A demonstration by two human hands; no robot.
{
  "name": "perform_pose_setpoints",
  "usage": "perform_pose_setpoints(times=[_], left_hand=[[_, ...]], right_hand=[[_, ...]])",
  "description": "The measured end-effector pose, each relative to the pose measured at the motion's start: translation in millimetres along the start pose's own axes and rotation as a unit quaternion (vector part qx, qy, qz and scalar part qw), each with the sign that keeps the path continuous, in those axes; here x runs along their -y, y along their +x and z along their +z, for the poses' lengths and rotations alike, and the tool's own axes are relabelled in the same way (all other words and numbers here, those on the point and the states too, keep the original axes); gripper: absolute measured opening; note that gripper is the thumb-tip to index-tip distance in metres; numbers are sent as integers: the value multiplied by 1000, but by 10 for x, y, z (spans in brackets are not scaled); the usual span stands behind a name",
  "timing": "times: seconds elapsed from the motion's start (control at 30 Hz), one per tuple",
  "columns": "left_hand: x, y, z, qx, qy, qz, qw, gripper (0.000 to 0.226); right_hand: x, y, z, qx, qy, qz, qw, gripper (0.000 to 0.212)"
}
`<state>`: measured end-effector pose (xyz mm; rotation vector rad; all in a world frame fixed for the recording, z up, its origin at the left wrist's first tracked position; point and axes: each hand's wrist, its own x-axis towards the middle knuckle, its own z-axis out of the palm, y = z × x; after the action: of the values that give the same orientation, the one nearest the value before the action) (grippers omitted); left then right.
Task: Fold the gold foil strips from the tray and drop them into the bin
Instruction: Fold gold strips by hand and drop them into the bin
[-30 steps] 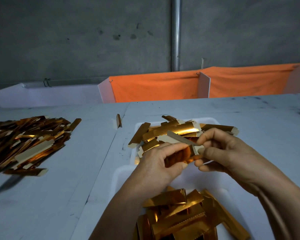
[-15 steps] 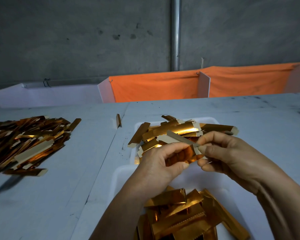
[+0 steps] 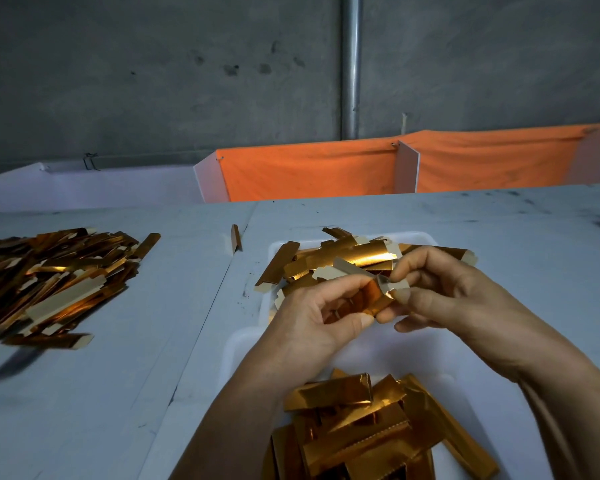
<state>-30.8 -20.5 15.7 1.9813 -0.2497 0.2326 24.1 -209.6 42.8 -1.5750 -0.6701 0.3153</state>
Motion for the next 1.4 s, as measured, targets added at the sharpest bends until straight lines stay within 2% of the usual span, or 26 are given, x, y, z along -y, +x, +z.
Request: perform_pose_setpoints(times=[0.1, 0.33, 0.4, 0.5, 0.57, 0.67, 0.73, 0.87, 1.1, 1.2, 1.3, 1.4], left_hand=[[25, -9, 10, 8, 22, -6, 1000, 45], [59, -14, 73, 39, 144, -7, 989, 49], [58, -14, 73, 37, 156, 6, 987, 48], [53, -14, 64, 29, 154, 23, 987, 47], [52, -14, 54, 21, 149, 23, 988, 47], [50, -17, 58, 24, 154, 20, 988, 48], [43, -16, 62, 26, 157, 20, 987, 48], [37, -9, 53, 20, 141, 28, 989, 47], [47, -20, 63, 32, 161, 37, 986, 49], [52, -20, 63, 34, 176, 38, 983, 48], [51, -20, 71, 36, 187, 32, 981, 48], [43, -22, 70, 28, 167, 19, 985, 48]], right_hand=[[-18, 12, 28, -17, -50, -2, 999, 6], [-80, 42, 91, -44, -208, 33, 976, 18], [-90, 45, 85, -50, -183, 46, 981, 14], [-52, 27, 41, -33, -32, 82, 996, 8], [-36, 28, 11, -21, 51, 112, 992, 14], [-65, 48, 11, -30, 108, 156, 981, 11], [-81, 58, 18, -26, 119, 170, 978, 9], [-76, 59, 5, -9, 139, 168, 976, 23], [-61, 39, -16, 6, 73, 161, 984, 29], [-72, 45, -10, 0, 43, 157, 987, 24], [-97, 65, 15, -10, 16, 159, 987, 8], [-108, 74, 12, -23, 41, 160, 986, 6]])
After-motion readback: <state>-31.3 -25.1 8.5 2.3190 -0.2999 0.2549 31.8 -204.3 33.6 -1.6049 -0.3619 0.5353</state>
